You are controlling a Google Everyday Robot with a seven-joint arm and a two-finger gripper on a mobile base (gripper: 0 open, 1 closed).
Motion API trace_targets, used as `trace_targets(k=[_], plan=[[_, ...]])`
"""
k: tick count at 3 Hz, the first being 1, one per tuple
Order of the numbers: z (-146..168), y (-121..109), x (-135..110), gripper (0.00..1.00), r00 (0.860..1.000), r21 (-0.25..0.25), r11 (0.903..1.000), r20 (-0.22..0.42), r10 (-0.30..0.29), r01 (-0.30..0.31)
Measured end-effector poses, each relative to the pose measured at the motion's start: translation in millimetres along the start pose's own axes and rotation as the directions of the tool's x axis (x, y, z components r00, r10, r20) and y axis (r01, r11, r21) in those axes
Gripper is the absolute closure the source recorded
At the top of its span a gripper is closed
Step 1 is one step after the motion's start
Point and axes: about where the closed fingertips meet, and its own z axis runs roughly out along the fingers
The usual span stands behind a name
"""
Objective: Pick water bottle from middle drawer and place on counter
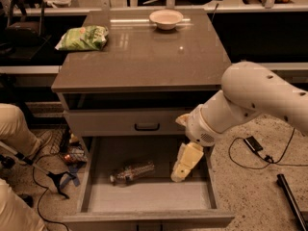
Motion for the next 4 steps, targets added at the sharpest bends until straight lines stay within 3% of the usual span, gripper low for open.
trace_targets(k=[1, 3, 4], plan=[[14.1, -1.8, 3.9, 0.00, 1.000, -0.006, 0.9999, -0.010, 0.008, -0.008], [124.9, -8.5, 37.4, 0.00, 0.999, -0.073, 0.9973, 0.050, -0.005, 0.009], [178.6, -11.0, 44.9, 0.00, 0.996, -0.055, 0.9985, 0.086, 0.001, 0.004]])
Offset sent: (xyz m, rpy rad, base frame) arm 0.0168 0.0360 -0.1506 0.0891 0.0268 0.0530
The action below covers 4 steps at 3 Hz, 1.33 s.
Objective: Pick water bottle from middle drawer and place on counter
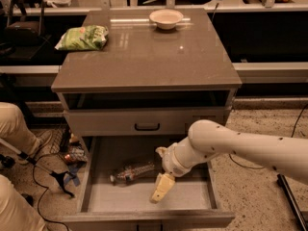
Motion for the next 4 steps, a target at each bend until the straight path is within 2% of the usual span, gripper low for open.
trace_targets(k=[1, 2, 3, 4], plan=[[8.3, -17.0, -3.3, 0.00, 1.000, 0.064, 0.9979, 0.029, 0.003, -0.005], [8.5, -16.9, -3.3, 0.00, 1.000, 0.064, 0.9980, 0.029, 0.003, -0.005], [26.0, -27.1, 2.3, 0.00, 1.000, 0.065, 0.9979, 0.021, 0.000, -0.001], [50.9, -43.3, 3.5, 0.00, 0.999, 0.071, 0.9969, 0.006, -0.033, 0.033]])
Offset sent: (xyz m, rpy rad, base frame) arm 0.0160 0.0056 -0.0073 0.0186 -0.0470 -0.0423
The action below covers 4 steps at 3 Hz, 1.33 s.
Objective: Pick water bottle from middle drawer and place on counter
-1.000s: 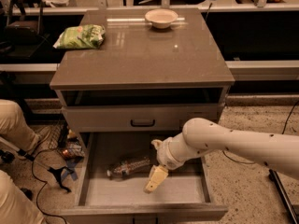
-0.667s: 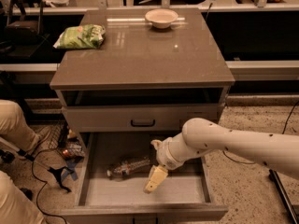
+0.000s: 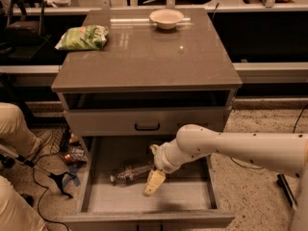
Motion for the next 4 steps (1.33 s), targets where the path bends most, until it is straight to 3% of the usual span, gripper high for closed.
trace_targets(k=[1, 3, 4], plan=[[34.4, -11.8, -0.3, 0.00, 0.999, -0.015, 0.9995, -0.018, -0.027, 0.027], [118.2, -14.6, 1.5, 0.00, 0.992, -0.051, 0.9945, -0.079, -0.095, 0.091], [146.5, -16.5, 6.4, 0.00, 0.987, -0.049, 0.9946, -0.126, -0.097, 0.092]])
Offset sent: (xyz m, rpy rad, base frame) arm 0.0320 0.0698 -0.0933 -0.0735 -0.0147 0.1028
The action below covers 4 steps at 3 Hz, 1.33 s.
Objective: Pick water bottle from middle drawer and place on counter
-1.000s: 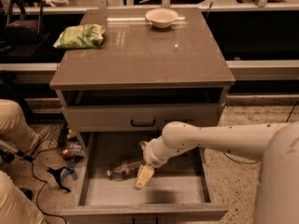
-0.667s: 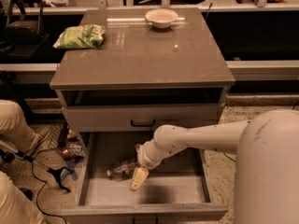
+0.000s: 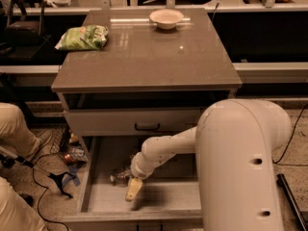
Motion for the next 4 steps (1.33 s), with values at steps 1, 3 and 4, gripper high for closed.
trace_targets(k=[1, 3, 4], plan=[[17.9, -1.9, 10.9, 0.18, 0.999, -0.002, 0.9998, -0.040, 0.017, -0.017], [10.4, -1.2, 26.3, 0.73, 0.998, 0.013, 0.9993, -0.046, 0.034, -0.034], [-23.2, 0.0, 6.9, 0.96, 0.999, 0.021, 0.9997, 0.040, 0.007, -0.008]])
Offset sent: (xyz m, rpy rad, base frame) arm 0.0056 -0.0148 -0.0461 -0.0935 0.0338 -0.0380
